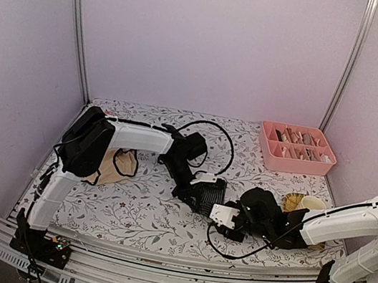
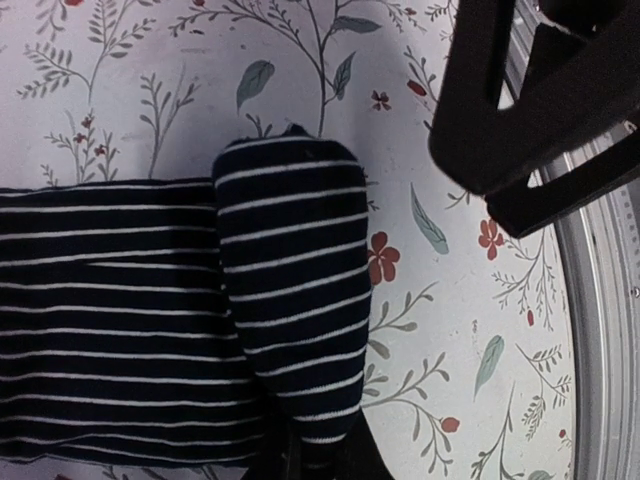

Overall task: Roll the underwear
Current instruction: Roll the underwear at the center of the board.

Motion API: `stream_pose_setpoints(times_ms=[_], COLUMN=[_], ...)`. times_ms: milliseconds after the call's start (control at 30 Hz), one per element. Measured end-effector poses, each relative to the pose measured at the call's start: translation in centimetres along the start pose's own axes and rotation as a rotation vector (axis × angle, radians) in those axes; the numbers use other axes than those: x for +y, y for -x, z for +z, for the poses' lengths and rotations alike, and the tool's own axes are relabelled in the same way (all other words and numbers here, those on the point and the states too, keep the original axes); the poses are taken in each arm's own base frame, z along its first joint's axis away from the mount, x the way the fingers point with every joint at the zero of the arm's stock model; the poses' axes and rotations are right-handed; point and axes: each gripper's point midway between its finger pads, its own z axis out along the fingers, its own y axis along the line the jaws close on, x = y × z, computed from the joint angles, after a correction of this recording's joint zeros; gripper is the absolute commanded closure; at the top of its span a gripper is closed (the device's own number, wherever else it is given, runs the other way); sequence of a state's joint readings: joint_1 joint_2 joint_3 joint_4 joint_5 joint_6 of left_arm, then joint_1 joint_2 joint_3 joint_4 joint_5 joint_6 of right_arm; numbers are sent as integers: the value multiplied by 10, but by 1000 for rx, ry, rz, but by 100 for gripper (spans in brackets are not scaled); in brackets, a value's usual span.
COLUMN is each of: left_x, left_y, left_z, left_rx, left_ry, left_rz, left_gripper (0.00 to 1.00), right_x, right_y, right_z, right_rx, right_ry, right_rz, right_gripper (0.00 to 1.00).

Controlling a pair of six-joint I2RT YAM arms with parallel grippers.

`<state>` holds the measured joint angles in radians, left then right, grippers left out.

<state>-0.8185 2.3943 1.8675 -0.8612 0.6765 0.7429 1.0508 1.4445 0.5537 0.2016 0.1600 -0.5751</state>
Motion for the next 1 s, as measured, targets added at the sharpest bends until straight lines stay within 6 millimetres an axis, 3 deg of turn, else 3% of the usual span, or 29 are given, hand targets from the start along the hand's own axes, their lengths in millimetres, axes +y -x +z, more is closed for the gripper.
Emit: stream_pose_setpoints(times_ms=[200, 367, 700, 800, 867, 1000], left_x=[0, 0, -1, -1, -1, -1], left_y=[-3, -4, -5, -6, -6, -7], left_z=[-2, -3, -3, -4, -4, -4], left_rx=[6, 18, 32, 35, 37, 39], left_ry=[-41, -52, -61, -62, -62, -63], left_rz=[-44, -57, -65, -66, -65, -66], left_gripper=[100, 100, 100, 98, 97, 83], right_x=[-15, -14, -7, -7, -9, -9], right_y=[12, 2, -8, -11, -9, -11], right_z=[28, 47, 52, 60, 64, 66], right_rx=[58, 127, 167, 193, 200, 211], right_ry=[-48, -52, -27, -31, -40, -39], right_rz=[-82, -124, -140, -141, -136, -131], right_gripper=[53, 53, 55, 61, 70, 87])
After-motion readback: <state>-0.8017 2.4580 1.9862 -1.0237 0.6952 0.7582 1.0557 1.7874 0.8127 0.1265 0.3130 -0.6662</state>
